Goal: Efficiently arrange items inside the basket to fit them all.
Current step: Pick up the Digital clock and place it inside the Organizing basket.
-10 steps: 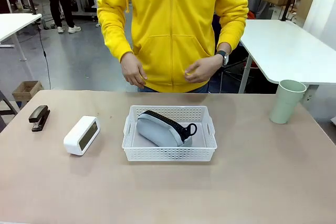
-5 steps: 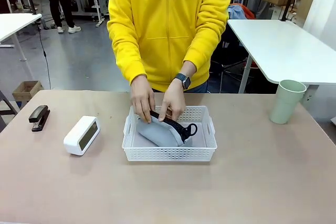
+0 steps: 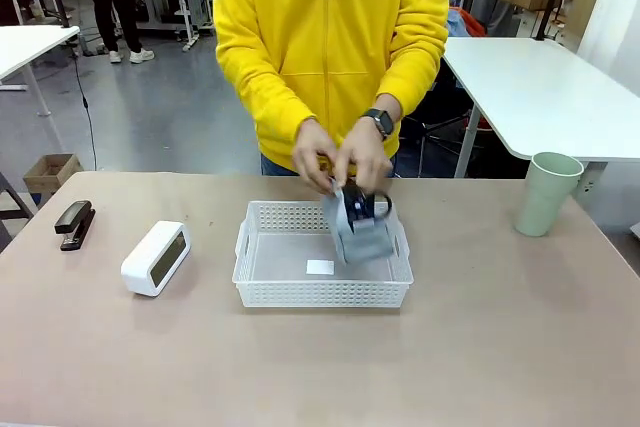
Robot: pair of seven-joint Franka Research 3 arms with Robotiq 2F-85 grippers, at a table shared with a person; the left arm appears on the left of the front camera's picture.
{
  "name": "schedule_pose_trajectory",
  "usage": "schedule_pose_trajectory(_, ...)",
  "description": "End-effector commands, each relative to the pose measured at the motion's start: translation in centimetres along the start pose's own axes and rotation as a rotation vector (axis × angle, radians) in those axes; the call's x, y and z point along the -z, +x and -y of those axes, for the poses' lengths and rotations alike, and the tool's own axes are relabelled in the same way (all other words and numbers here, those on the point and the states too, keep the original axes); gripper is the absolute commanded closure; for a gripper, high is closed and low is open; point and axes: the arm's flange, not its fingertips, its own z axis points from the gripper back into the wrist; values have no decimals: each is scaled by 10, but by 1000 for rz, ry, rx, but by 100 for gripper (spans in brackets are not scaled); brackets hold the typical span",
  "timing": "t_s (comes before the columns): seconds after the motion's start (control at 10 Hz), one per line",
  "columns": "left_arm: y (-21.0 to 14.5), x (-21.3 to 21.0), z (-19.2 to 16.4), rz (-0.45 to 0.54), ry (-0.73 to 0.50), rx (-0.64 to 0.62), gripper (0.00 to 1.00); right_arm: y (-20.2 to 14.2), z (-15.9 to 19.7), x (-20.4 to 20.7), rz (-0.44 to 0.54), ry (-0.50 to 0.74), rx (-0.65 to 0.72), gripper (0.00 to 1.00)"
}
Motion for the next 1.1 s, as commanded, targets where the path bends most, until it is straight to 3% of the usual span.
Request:
schedule_pose_trajectory(0.0, 4, -2, 3, 12, -11, 26, 0, 1, -3, 1, 9, 6, -28, 0)
schedule_pose_trajectory(1.0, 4, -2, 3, 12, -11, 26, 0, 1, -3, 1, 9, 6, -28, 0)
